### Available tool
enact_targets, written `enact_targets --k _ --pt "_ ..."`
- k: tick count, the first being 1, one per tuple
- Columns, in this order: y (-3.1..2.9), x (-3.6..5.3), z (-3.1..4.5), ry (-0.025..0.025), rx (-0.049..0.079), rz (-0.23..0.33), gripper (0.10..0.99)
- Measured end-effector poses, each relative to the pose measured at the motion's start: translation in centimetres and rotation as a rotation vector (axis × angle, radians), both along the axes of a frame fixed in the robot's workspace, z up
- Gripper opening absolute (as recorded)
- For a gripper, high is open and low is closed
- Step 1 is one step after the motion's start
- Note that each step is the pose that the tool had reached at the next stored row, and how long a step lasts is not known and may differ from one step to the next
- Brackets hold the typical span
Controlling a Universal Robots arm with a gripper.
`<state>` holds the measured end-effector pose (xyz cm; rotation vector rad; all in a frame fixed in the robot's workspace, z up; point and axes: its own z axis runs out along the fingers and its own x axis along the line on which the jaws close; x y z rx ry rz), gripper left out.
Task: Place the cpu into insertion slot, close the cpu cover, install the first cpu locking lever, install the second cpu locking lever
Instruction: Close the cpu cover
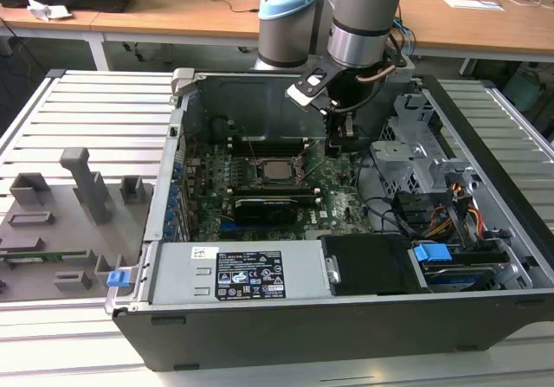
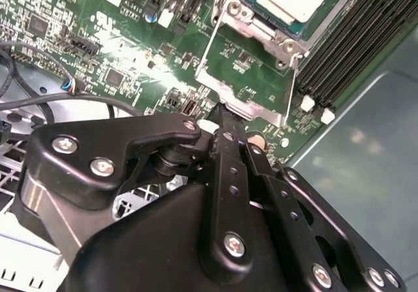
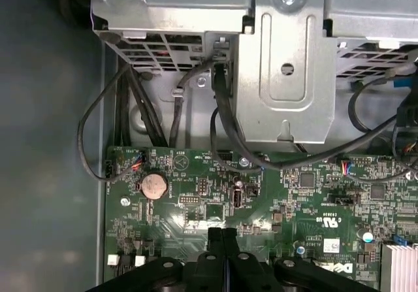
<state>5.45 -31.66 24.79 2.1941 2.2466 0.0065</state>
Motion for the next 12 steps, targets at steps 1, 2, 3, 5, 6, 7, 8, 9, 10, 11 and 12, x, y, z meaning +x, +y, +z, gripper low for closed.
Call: enact_targets --k 1,2,3,5,6,7,8,9,10,11,12 --pt "0.00 -0.10 0.00 0.0000 0.000 0.000 0.106" --pt "0.00 -0.23 0.00 0.0000 0.000 0.000 0.106" --pt "0.00 -0.44 0.00 0.0000 0.000 0.000 0.106" --pt "0.00 -0.75 0.00 0.0001 0.000 0.000 0.106" --pt "-0.01 -0.79 0.00 0.0000 0.000 0.000 0.106" --pt "0.00 -0.87 0.00 0.0000 0.000 0.000 0.106" --pt "0.00 -0.92 0.00 0.0000 0.000 0.000 0.106" --pt "0.00 -1.01 0.00 0.0000 0.000 0.000 0.106" --pt "0.00 -1.11 0.00 0.0000 0.000 0.000 0.106" --pt "0.00 -1.19 0.00 -0.0001 0.000 0.000 0.106" --pt "0.00 -1.29 0.00 -0.0001 0.000 0.000 0.106"
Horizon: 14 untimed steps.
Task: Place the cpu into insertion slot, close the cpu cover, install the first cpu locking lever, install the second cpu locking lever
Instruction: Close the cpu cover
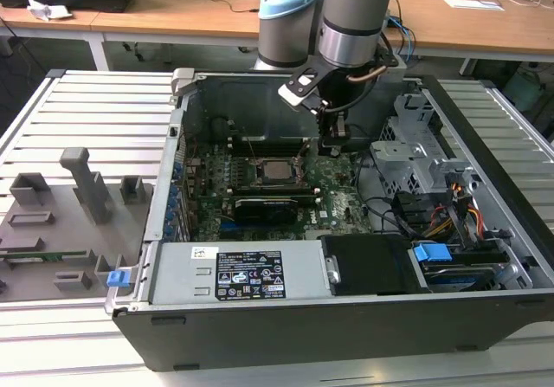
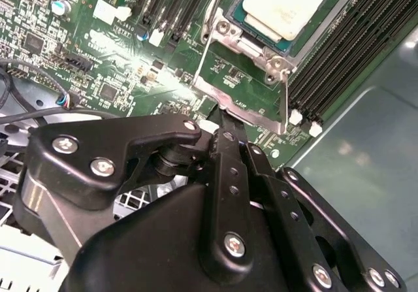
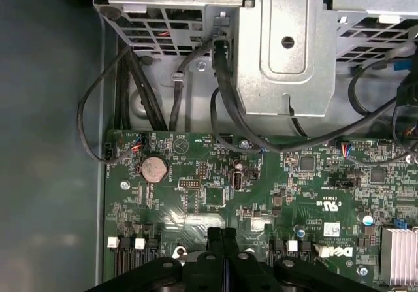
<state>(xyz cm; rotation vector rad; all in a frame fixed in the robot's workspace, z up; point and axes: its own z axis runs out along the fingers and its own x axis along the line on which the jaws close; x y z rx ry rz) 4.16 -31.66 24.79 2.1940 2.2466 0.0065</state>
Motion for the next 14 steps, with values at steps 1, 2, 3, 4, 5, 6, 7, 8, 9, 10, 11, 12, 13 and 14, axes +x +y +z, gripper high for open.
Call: enact_targets --k 1,2,3,4,5,6,7,8,9,10,11,12,13,14 --pt "0.00 -0.06 0.00 0.0000 0.000 0.000 0.106" --pt "0.00 -0.14 0.00 0.0001 0.000 0.000 0.106" --pt "0.00 -0.19 0.00 0.0000 0.000 0.000 0.106" --pt "0.00 -0.27 0.00 0.0000 0.000 0.000 0.106" --pt "0.00 -0.33 0.00 0.0000 0.000 0.000 0.106" --pt "0.00 -0.43 0.00 0.0000 0.000 0.000 0.106" --pt "0.00 -0.53 0.00 0.0000 0.000 0.000 0.106" --pt "0.00 -0.59 0.00 0.0000 0.000 0.000 0.106" --pt "0.00 -0.68 0.00 0.0001 0.000 0.000 0.106" --pt "0.00 -0.76 0.00 0.0000 0.000 0.000 0.106" --pt "0.00 -0.82 0.00 0.0000 0.000 0.000 0.106" --pt "0.00 -0.93 0.00 0.0001 0.000 0.000 0.106" --pt "0.00 -1.02 0.00 0.0000 0.000 0.000 0.106" --pt "0.00 -1.10 0.00 0.0000 0.000 0.000 0.106"
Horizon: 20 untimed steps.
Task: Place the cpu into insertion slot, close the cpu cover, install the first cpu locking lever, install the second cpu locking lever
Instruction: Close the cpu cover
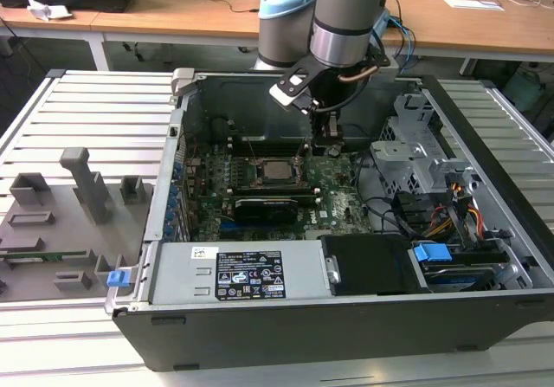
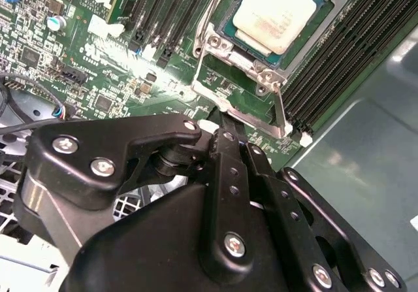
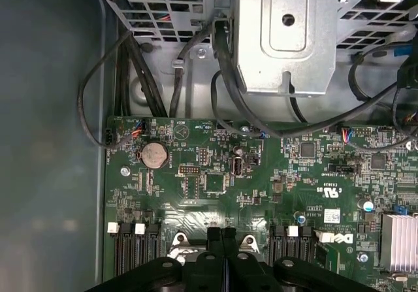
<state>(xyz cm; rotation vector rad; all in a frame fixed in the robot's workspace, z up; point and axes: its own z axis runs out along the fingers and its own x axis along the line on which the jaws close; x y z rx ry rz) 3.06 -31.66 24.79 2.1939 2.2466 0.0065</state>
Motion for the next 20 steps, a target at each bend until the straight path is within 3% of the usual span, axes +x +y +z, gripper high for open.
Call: enact_targets --k 20 --pt "0.00 -1.53 0.00 0.0000 0.000 0.000 0.106"
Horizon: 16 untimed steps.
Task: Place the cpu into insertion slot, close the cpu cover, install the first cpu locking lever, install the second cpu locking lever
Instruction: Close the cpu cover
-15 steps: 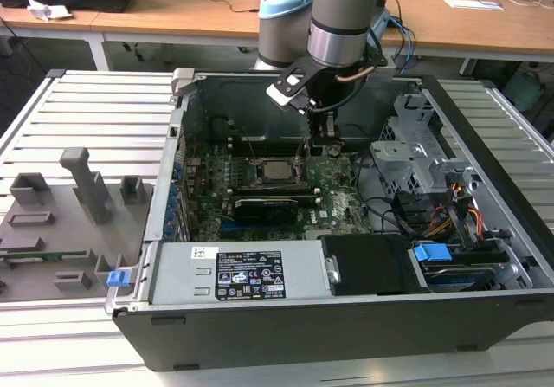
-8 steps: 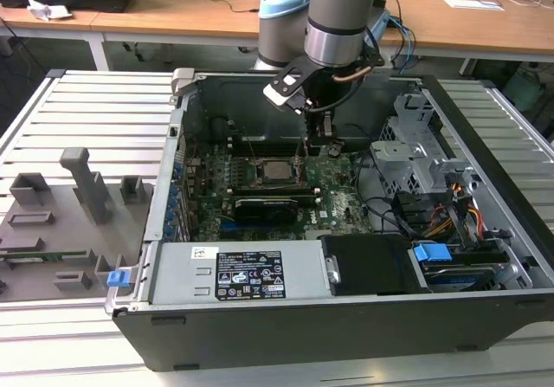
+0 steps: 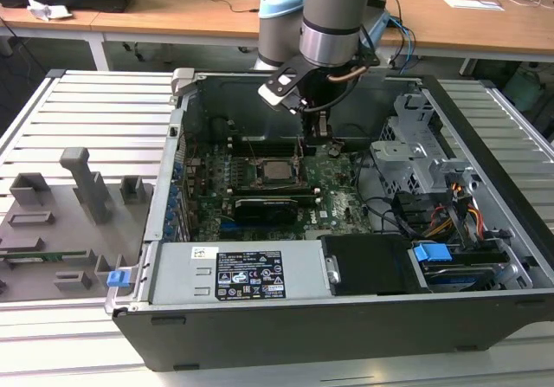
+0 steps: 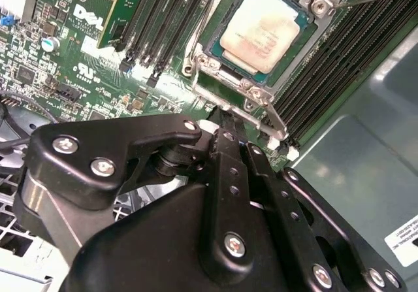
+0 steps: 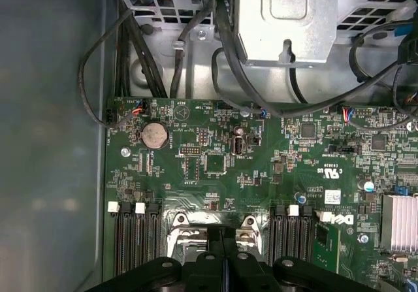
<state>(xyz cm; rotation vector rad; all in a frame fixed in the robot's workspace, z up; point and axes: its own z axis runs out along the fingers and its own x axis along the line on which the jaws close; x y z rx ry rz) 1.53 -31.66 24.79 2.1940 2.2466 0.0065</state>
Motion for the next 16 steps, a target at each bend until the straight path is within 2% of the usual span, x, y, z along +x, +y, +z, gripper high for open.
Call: enact_targets --k 10,15,16 --pt "0.00 -0.82 -0.01 -0.0006 0.000 0.000 0.106" --pt "0.00 -1.78 -0.14 -0.0113 0.000 0.000 0.106" --pt "0.00 -1.86 -0.16 -0.0117 0.000 0.000 0.106"
